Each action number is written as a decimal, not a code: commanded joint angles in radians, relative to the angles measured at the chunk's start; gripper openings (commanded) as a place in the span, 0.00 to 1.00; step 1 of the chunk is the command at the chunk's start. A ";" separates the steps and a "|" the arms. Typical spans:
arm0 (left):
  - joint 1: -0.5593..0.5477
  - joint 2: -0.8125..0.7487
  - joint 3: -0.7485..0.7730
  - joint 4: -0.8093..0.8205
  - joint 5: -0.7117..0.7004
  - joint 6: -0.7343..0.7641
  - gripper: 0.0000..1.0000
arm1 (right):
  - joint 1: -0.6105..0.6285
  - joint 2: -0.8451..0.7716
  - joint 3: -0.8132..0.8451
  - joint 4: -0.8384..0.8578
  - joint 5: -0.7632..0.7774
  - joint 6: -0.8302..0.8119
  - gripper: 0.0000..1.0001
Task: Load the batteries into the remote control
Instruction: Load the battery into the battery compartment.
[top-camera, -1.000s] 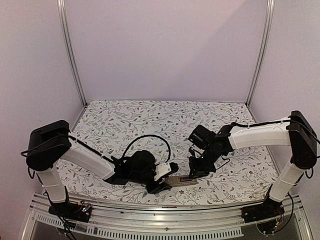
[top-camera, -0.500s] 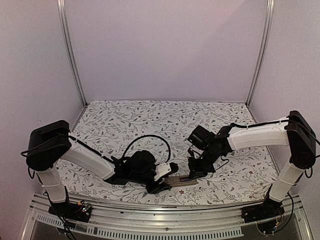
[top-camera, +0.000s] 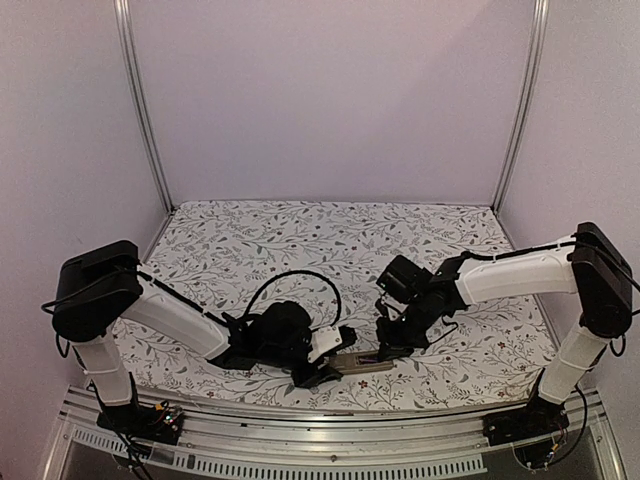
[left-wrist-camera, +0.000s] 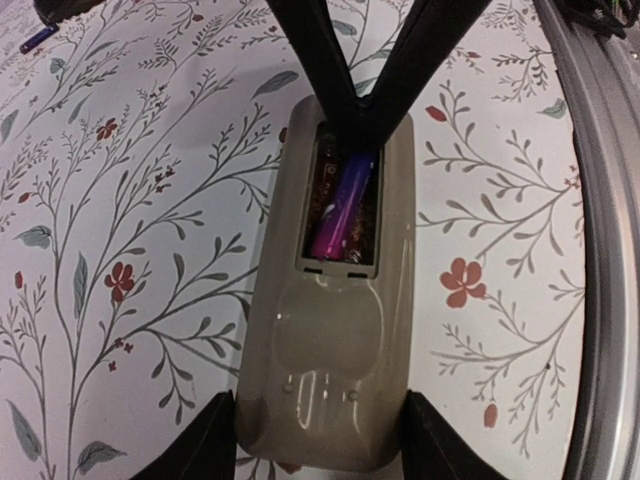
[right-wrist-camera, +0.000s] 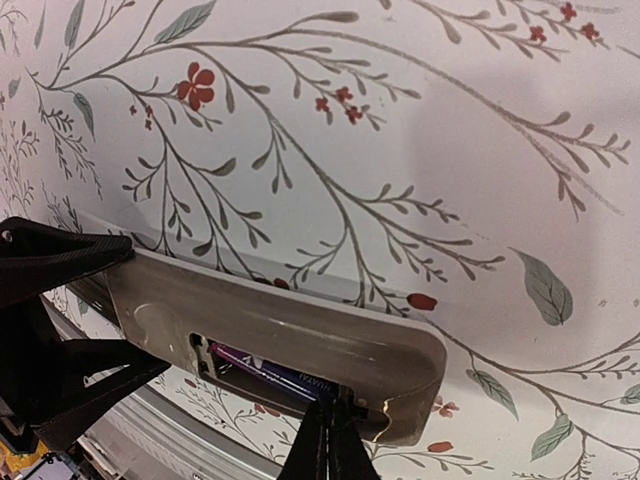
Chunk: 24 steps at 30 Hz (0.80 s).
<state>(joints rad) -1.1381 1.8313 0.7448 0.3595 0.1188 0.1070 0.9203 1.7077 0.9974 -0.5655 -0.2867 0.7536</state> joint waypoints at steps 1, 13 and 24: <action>-0.014 0.002 -0.001 0.022 0.010 -0.005 0.54 | 0.034 0.043 -0.060 0.025 -0.022 0.017 0.02; -0.013 0.000 -0.004 0.015 0.022 0.012 0.54 | 0.043 -0.039 0.039 0.060 0.019 -0.200 0.11; 0.005 -0.017 -0.023 0.016 0.020 0.047 0.62 | 0.059 -0.376 -0.406 0.679 -0.129 -0.782 0.37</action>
<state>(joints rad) -1.1378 1.8313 0.7406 0.3618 0.1249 0.1375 0.9646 1.4025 0.7071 -0.1600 -0.3767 0.2600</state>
